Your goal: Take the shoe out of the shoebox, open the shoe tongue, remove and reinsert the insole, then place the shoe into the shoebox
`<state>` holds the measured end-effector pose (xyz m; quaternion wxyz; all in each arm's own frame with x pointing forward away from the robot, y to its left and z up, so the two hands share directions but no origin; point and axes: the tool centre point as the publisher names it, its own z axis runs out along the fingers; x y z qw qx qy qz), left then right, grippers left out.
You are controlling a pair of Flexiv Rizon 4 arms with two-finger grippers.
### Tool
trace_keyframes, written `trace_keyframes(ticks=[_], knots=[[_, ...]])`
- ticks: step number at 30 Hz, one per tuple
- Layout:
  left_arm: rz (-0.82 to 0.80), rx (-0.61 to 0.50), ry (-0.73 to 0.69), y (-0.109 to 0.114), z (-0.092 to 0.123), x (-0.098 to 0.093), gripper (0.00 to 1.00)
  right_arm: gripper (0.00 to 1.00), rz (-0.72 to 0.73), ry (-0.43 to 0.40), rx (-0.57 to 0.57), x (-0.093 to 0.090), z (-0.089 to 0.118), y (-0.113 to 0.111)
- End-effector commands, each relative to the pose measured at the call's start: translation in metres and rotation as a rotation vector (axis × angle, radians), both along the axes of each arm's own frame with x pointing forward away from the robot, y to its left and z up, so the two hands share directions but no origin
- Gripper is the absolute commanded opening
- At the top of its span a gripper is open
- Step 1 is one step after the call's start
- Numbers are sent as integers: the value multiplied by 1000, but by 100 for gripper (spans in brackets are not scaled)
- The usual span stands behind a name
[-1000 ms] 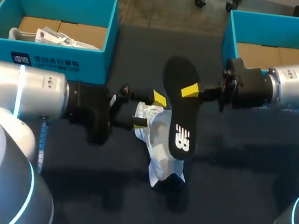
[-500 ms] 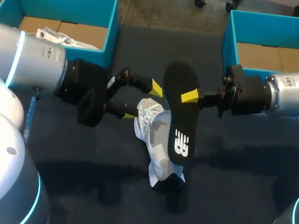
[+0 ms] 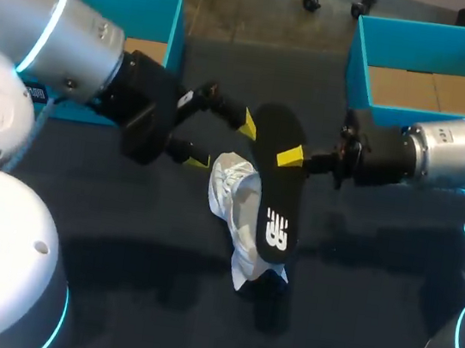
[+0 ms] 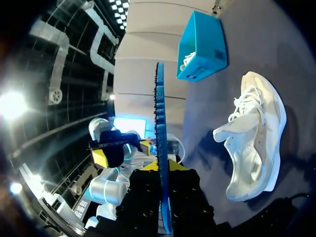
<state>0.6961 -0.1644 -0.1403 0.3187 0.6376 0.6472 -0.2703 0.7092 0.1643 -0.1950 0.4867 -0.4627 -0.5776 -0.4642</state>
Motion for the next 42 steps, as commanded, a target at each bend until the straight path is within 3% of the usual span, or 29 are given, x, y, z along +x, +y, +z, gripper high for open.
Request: trace_keyframes(ticks=[1, 12, 28, 32, 42], knots=[[-7, 225, 20, -5, 6, 7, 100, 0, 10, 3, -2, 3, -3, 3], [-16, 436, 74, -6, 16, 9, 100, 0, 36, 9, -1, 3, -5, 5], [-7, 431, 79, -5, 17, 9, 100, 0, 46, -33, -18, 6, -5, 6], [47, 517, 103, -15, 24, 3, 100, 0, 52, -29, -20, 4, -7, 8], [91, 618, 95, -31, 22, 8, 100, 0, 71, -17, -26, 0, -12, 15]])
